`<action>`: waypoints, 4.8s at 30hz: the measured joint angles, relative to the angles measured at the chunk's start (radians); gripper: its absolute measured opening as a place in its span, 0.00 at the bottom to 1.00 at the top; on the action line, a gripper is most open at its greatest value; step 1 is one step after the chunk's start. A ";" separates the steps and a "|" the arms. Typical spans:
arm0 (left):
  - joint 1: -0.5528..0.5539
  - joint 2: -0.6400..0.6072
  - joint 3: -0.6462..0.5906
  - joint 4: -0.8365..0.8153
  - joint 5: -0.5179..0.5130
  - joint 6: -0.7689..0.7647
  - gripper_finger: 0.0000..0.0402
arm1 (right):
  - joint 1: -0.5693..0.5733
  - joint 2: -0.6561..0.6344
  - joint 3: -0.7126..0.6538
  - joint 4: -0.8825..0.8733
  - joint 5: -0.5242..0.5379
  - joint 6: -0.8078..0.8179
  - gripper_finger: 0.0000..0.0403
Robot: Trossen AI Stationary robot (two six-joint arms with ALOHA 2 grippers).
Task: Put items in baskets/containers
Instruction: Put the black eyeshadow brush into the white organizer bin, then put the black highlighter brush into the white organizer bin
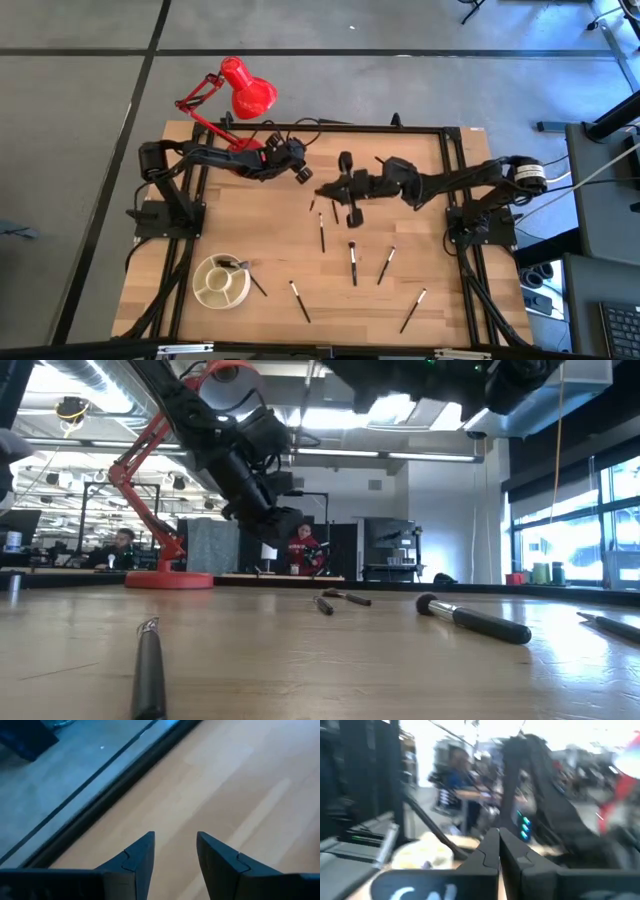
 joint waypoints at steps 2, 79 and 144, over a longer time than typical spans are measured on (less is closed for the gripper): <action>-0.006 0.012 0.002 0.035 -0.007 0.027 0.36 | 0.005 0.037 0.000 0.098 -0.022 -0.001 0.01; 0.052 -0.015 0.001 -0.289 0.048 -0.125 0.36 | 0.136 0.505 1.076 -1.774 0.382 0.313 0.20; -0.249 -0.608 0.002 -1.286 -0.513 -0.584 0.36 | 0.063 0.519 0.533 -0.510 0.325 0.274 0.03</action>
